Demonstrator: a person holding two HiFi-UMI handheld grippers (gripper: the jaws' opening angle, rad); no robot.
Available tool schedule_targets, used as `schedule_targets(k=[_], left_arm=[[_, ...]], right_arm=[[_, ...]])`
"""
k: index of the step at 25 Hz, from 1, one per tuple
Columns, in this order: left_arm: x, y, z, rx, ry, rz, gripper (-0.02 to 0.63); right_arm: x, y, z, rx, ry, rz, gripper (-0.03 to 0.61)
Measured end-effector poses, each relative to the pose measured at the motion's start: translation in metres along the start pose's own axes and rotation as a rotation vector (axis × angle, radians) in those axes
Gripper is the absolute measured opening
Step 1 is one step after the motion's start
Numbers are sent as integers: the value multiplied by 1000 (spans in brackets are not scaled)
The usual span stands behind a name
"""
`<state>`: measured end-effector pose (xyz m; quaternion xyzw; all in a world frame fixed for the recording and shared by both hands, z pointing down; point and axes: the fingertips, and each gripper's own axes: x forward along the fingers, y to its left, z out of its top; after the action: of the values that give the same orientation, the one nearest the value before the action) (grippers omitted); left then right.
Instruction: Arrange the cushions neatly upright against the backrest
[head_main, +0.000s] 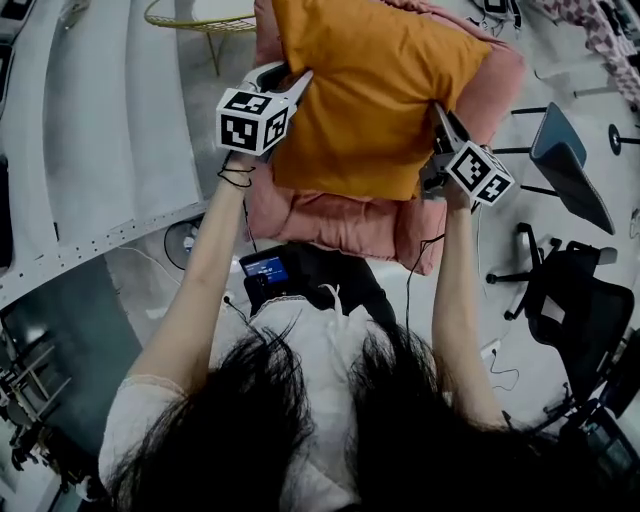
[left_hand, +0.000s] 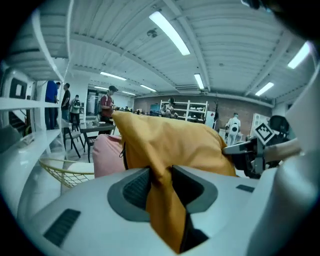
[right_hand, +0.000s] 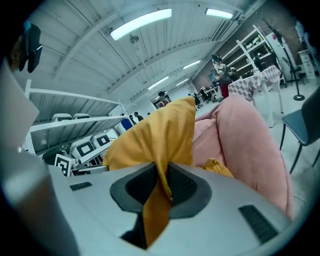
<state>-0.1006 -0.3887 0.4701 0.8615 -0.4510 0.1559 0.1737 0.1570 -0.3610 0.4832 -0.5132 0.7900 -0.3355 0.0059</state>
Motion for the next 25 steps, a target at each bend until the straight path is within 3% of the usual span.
schedule_targets(k=[3,7,10,14,19,25], left_arm=[[27,9,7,68,34,28,144],[54,28,11,75,67,42,144],[71,43,0,38,73,68,144],[79,48,-13,-36,-3,72,146],[86,51,-20,-115,-31,13,147],[79,54,-15,-188,-45,-77,198]], right_arm=[[7,-8,2,7,2,5,77],[25,-19,9,-51,44,-22,78],[42,-21,5,-88,82,-25,78],[55,-29,-6,-77,111,-22,78],[61,-28,-12,-19,122,22,78],[48,-25,-1,-50,76,32,99]])
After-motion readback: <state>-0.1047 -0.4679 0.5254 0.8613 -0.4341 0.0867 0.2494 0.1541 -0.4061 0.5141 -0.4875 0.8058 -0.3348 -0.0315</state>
